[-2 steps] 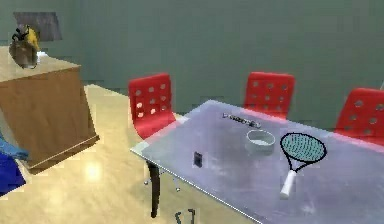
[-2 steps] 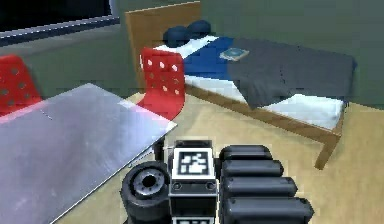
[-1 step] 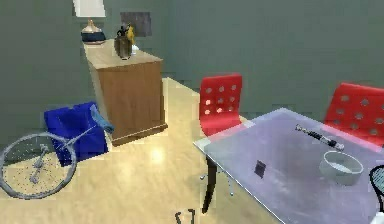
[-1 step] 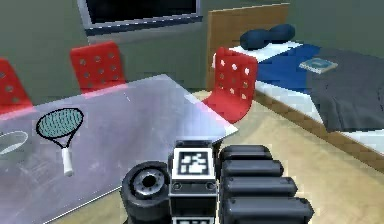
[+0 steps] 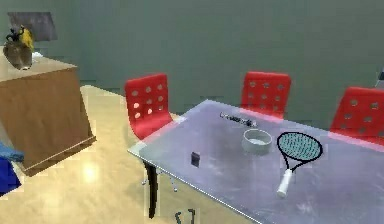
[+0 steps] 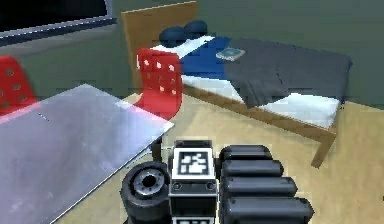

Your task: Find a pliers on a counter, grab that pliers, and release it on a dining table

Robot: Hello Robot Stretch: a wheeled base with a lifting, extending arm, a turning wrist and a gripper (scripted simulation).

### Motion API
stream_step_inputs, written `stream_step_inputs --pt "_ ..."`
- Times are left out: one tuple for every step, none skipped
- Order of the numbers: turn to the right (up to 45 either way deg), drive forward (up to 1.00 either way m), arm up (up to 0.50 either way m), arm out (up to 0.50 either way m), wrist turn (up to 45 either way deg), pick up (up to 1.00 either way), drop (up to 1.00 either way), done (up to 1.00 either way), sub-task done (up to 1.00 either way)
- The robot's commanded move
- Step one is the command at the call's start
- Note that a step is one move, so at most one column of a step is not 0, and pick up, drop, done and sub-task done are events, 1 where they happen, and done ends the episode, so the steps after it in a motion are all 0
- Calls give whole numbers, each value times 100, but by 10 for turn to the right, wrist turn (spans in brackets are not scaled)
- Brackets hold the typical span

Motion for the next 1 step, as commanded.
stream_step_inputs --pt "-120 0 0 0 0 0 0 0 0"
